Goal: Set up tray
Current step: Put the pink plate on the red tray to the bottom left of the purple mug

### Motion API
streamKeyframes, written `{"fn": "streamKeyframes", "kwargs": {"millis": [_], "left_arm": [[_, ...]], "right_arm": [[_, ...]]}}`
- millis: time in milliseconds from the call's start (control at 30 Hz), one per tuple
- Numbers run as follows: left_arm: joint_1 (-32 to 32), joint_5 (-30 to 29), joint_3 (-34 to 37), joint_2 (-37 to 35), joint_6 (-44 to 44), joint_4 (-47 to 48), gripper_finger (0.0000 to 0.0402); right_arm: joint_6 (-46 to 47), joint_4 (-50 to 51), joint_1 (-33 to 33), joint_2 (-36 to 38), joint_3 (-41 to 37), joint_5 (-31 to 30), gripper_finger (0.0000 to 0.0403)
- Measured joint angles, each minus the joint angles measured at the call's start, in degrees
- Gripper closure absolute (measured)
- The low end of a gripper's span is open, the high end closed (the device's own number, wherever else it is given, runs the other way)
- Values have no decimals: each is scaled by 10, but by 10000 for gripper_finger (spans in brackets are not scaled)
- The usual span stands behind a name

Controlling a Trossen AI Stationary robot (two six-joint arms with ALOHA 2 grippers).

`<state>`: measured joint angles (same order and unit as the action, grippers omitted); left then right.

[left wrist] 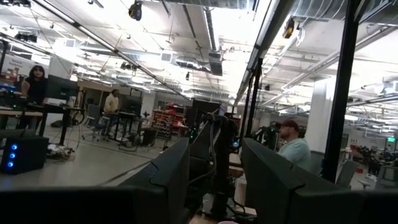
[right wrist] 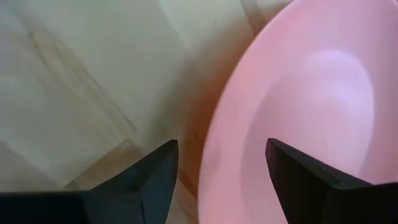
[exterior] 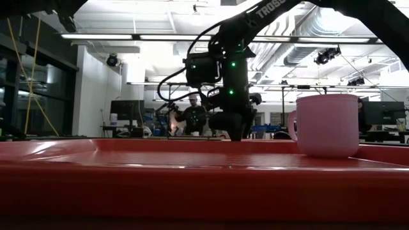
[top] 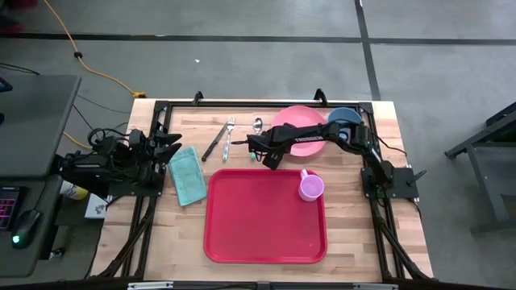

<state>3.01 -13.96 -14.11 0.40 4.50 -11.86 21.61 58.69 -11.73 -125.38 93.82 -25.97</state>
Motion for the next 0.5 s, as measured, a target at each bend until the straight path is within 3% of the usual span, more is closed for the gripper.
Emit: {"fn": "streamKeyframes", "kwargs": {"millis": [133,500], "left_arm": [[0,4,0,0,-1,0,222],[0,4,0,0,-1,0,222]], "right_arm": [[4,0,-3,0,0,26,180],[-2,3,-16,0,0,22,180]]}}
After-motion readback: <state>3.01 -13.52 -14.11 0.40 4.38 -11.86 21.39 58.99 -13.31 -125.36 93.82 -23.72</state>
